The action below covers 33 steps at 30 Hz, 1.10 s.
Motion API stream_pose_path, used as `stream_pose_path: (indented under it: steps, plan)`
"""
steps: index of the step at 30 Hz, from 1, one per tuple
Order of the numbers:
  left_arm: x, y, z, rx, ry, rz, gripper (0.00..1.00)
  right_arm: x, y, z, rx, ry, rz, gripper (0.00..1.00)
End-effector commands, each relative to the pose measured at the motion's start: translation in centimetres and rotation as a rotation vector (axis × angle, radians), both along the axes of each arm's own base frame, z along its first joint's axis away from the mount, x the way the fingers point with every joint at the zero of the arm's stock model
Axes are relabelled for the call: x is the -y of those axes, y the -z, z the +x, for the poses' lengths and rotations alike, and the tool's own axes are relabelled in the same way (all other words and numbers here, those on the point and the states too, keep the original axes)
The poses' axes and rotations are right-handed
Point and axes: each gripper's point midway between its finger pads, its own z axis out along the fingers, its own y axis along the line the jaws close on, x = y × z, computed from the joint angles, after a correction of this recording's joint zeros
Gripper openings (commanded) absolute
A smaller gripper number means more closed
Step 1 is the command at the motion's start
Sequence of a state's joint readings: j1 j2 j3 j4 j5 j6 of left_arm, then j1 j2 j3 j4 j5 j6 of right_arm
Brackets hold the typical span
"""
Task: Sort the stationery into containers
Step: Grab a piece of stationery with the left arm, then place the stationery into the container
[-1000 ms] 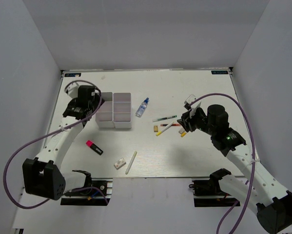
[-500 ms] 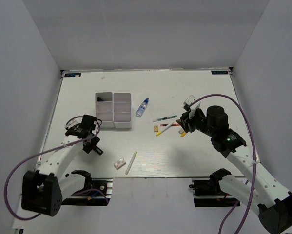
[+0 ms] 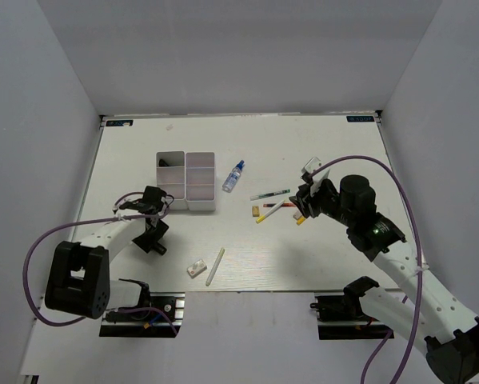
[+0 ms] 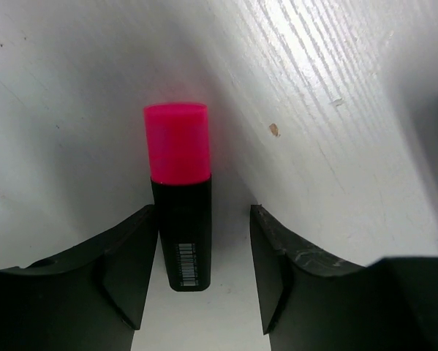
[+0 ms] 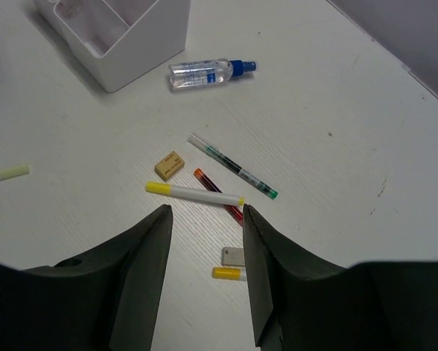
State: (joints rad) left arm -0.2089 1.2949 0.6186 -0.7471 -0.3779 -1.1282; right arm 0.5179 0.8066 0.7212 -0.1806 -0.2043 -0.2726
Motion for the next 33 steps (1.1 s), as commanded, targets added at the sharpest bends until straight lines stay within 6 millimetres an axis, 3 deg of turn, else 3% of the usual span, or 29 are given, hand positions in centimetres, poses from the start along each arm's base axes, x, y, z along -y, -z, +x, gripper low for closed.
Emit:
stream_pose_path:
  steps: [1,5,7,11,15,17,20,24,26,32,33]
  plan:
    - [-0.4,1.0,0.1,-0.01,-0.041,0.013,0.63,-0.2,-1.1,0.2,0.052,-0.003,0.02,0.49]
    - [-0.8,0.7,0.1,0.002,-0.054,0.033,0.66,-0.2,-1.3,0.1,0.059,0.0,0.02,0.49]
    - [-1.2,0.2,0.2,0.025,-0.071,0.05,0.72,-0.2,-1.3,0.0,0.064,-0.004,0.021,0.49]
    - [-1.9,0.7,0.2,0.003,-0.106,0.065,0.68,-0.4,-1.4,-0.1,0.061,-0.011,0.022,0.49]
    - [-1.3,1.4,0.4,-0.009,-0.112,0.035,0.51,-0.4,-1.6,-0.2,0.071,-0.012,0.03,0.49]
    - [-1.3,1.4,0.4,-0.009,-0.112,0.035,0.36,-0.4,-1.6,-0.3,0.071,-0.012,0.028,0.49]
    - [-0.9,0.5,0.4,0.014,-0.09,0.02,0.23,-0.4,-1.7,-0.3,0.074,-0.011,0.028,0.49]
    - [0.0,-3.7,2.4,0.142,-0.019,-0.014,0.06,-0.5,-1.7,-0.4,0.077,-0.015,0.027,0.49]
    - [0.8,-7.1,3.9,0.268,0.12,-0.04,0.0,-0.5,-1.5,-0.3,0.069,-0.015,0.023,0.49]
    - [5.4,-17.1,8.4,0.706,0.484,-0.133,0.0,-0.8,-1.0,-0.3,0.064,-0.025,0.009,0.48]
    - [6.0,-17.6,8.9,0.745,0.523,-0.147,0.0,-0.8,-1.1,-0.3,0.067,-0.024,0.01,0.48]
